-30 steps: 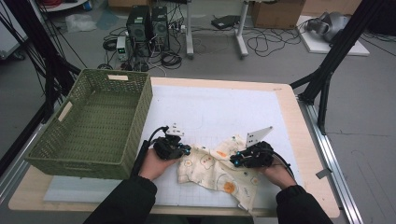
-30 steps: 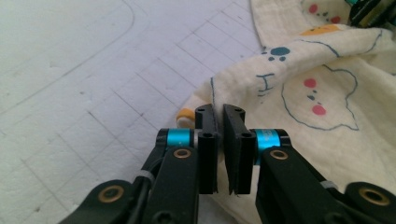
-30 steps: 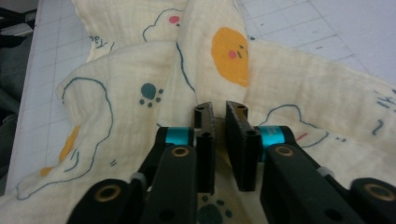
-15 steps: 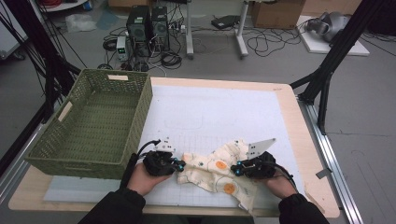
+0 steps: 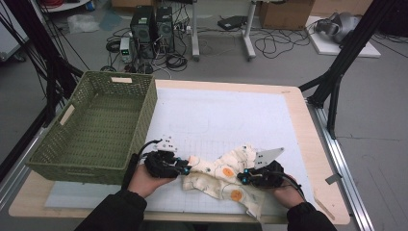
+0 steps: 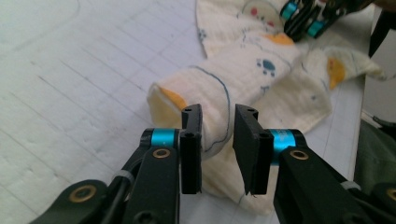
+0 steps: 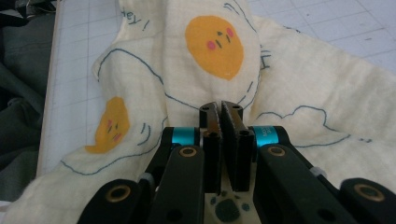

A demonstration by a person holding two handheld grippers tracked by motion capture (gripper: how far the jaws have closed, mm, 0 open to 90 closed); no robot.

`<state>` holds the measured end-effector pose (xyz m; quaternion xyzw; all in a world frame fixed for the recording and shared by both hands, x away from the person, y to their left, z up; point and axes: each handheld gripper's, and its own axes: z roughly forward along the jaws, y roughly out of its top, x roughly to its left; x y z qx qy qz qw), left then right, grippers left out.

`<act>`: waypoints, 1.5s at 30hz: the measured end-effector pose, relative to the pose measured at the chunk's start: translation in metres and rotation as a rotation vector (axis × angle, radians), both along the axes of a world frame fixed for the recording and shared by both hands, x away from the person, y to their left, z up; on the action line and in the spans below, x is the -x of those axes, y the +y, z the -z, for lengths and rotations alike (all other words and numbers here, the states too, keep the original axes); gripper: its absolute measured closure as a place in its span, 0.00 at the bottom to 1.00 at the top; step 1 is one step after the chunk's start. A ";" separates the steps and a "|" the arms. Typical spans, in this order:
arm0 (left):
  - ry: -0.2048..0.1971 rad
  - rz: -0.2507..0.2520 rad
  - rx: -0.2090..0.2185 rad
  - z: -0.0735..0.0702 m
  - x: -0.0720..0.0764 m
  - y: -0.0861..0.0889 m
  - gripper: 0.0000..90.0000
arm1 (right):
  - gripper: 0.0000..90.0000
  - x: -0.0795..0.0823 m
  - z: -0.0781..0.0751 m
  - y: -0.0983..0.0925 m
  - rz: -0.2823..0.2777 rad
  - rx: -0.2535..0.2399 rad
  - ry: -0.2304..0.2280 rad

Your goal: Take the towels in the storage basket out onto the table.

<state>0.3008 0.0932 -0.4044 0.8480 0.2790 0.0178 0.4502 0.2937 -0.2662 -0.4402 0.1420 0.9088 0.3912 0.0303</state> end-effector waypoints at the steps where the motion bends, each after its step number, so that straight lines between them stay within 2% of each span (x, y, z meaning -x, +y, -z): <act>1: -0.009 0.000 0.006 -0.003 -0.001 -0.001 0.77 | 0.96 0.000 0.000 0.000 -0.003 0.002 -0.002; 5: -0.033 -0.013 0.026 -0.013 -0.008 -0.005 0.77 | 0.96 0.000 0.000 0.000 -0.010 0.005 -0.009; 9: -0.044 -0.034 0.032 -0.016 -0.017 -0.013 0.77 | 0.96 0.001 0.000 0.001 -0.018 0.009 -0.012; 13: -0.040 -0.038 -0.005 -0.011 -0.026 -0.025 0.78 | 0.96 0.001 0.000 0.001 -0.021 0.004 -0.009; 16: -0.004 -0.039 -0.045 -0.001 -0.032 -0.032 0.81 | 0.96 0.000 0.000 0.001 -0.022 0.005 -0.010; 17: 0.010 -0.030 -0.073 0.003 -0.033 -0.035 0.83 | 0.96 0.000 0.000 0.001 -0.019 0.002 -0.010; 20: 0.062 -0.004 -0.114 0.014 -0.031 -0.040 0.92 | 0.95 -0.001 0.000 0.000 -0.020 -0.004 0.002; 22: 0.087 0.018 -0.124 0.021 -0.026 -0.040 0.96 | 0.92 -0.004 -0.001 -0.001 -0.017 -0.005 0.008; 24: 0.101 0.040 -0.128 0.028 -0.020 -0.040 0.96 | 0.89 -0.010 -0.008 0.000 -0.016 -0.015 0.017; 25: 0.103 0.045 -0.129 0.029 -0.018 -0.040 0.96 | 0.88 -0.015 -0.014 0.002 -0.011 -0.015 0.003; 26: 0.089 0.044 -0.124 0.029 -0.015 -0.039 0.96 | 0.87 -0.020 -0.020 0.005 -0.012 -0.012 -0.005; 29: 0.090 0.050 -0.111 0.030 -0.011 -0.037 0.96 | 0.83 -0.036 -0.032 0.020 -0.009 -0.006 -0.021; 31: 0.087 0.054 -0.104 0.031 -0.010 -0.035 0.96 | 0.81 -0.047 -0.035 0.030 -0.012 0.003 -0.030; 34: 0.088 0.055 -0.102 0.031 -0.009 -0.035 0.96 | 0.77 -0.061 -0.030 0.049 -0.023 0.038 -0.022; 38: 0.085 0.058 -0.103 0.032 -0.008 -0.035 0.96 | 0.72 -0.072 -0.013 0.067 -0.055 0.100 -0.008; 40: 0.084 0.061 -0.106 0.032 -0.008 -0.034 0.95 | 0.77 -0.073 -0.006 0.071 -0.070 0.119 -0.009; 42: 0.082 0.064 -0.105 0.031 -0.008 -0.033 0.95 | 0.89 -0.074 -0.007 0.071 -0.082 0.113 0.000; 43: 0.079 0.061 -0.100 0.031 -0.007 -0.033 0.94 | 0.99 -0.075 -0.006 0.070 -0.094 0.107 0.017; 45: 0.069 0.060 -0.091 0.029 -0.007 -0.031 0.92 | 0.99 -0.077 -0.007 0.070 -0.106 0.110 0.032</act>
